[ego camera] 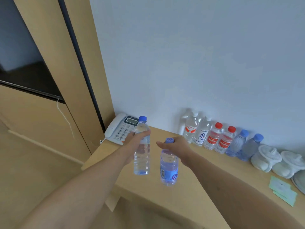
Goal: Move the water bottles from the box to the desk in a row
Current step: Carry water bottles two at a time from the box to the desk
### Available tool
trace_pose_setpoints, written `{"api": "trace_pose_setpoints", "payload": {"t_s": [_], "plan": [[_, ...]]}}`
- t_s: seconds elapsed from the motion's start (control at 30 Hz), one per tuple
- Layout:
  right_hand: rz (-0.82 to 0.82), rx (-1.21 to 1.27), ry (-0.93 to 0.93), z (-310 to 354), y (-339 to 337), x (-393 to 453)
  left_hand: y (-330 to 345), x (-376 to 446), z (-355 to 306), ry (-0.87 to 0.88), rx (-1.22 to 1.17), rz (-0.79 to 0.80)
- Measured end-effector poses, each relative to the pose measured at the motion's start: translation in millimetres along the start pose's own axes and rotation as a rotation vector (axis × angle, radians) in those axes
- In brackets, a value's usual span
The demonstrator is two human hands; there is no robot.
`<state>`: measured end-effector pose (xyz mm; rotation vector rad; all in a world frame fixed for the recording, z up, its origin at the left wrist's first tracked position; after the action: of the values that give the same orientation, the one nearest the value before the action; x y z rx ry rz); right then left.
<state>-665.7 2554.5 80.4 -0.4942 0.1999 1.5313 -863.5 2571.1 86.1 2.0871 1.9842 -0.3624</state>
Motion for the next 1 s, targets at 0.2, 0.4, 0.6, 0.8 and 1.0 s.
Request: {"api": "trace_pose_setpoints", "payload": {"t_s": [0.2,0.4,0.6,0.8,1.0], "plan": [[-0.061,-0.044,0.065,-3,-26,56,24,72,-17,0.067,0.047,-0.033],[-0.099,-0.056,0.045,5,-57,102,67,128,-19,0.114,0.174,-0.056],[-0.123,-0.006,0.05,5,-82,122,106,166,-16,0.109,0.205,-0.028],[-0.169,-0.028,0.108,-5,-94,129,132,192,-17,0.102,0.312,0.017],[-0.245,0.064,0.133,-8,-95,126,161,203,-23,0.16,0.409,0.2]]}}
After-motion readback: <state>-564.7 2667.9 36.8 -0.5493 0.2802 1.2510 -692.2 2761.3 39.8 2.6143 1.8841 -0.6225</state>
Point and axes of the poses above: each hand's wrist, its own x-axis towards the middle knuckle, its own y-axis out of the palm, z = x × y, the point moved 6 cm from there along x, towards the middle knuckle, and after that the axes turned 7 degrees about y, right-handed, at the moved point
